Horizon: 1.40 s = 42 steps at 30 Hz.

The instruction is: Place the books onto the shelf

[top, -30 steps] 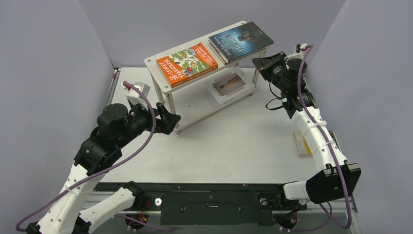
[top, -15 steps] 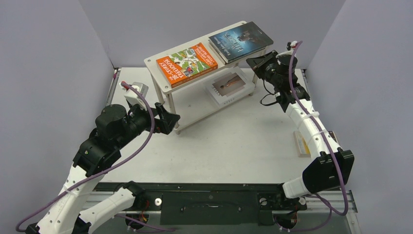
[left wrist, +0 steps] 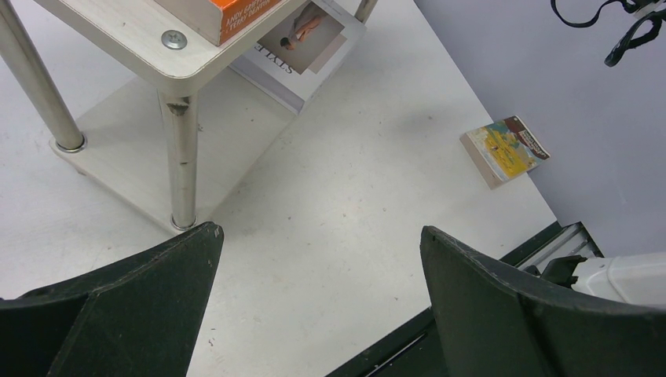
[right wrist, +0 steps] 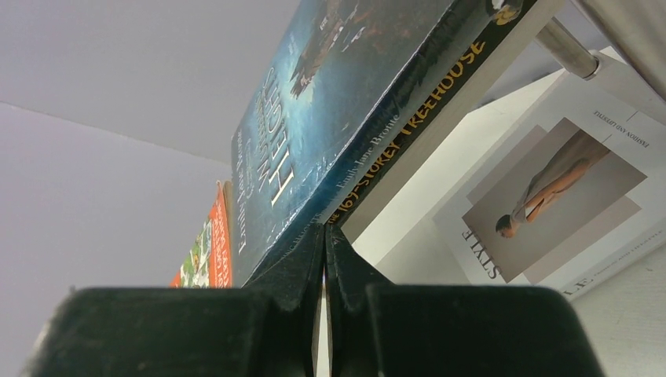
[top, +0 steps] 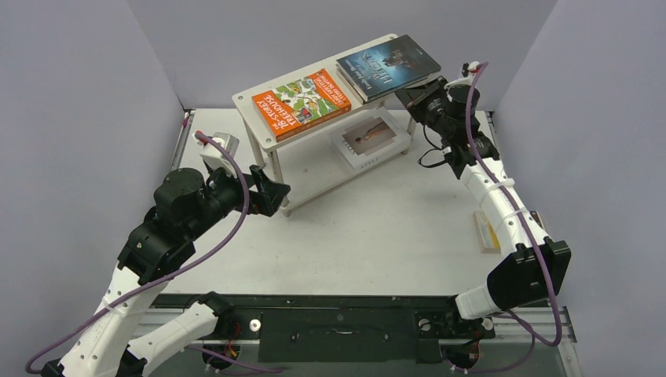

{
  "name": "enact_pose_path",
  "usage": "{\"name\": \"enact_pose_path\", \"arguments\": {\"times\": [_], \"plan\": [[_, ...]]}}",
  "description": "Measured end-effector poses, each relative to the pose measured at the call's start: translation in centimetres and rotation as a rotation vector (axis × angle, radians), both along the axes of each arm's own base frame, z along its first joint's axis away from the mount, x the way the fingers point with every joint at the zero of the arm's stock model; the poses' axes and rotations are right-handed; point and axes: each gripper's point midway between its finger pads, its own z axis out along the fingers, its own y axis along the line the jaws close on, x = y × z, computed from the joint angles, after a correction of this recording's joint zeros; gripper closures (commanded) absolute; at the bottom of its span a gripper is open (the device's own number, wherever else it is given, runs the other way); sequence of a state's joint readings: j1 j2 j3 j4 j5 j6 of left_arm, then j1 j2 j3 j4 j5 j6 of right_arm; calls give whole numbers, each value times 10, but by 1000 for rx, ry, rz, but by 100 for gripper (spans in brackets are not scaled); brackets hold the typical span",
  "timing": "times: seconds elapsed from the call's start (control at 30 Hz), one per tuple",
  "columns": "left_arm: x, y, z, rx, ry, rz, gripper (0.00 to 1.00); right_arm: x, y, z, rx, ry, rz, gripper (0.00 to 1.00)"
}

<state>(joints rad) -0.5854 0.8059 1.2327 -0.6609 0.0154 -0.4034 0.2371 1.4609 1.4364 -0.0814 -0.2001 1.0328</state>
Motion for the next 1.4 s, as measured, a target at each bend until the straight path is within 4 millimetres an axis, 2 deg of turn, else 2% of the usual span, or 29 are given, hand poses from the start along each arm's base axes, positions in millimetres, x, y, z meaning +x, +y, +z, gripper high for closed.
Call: {"name": "enact_pose_path", "arguments": {"times": [0.3,0.93,1.1,1.23,1.4], "plan": [[0,0,0,-1,-2,0,4,7,5,-8,7,11,15,100],[1,3,3,-4,-12,14,4,11,15,-5,16,10,37,100],[1,3,3,-4,-14,19,4,5,-1,-3,15,4,1,100],[1,3,4,-5,-15,18,4,4,-38,5,18,-16,-83,100],[1,3,4,-5,-15,18,4,10,-72,9,14,-26,-167,100]]}}
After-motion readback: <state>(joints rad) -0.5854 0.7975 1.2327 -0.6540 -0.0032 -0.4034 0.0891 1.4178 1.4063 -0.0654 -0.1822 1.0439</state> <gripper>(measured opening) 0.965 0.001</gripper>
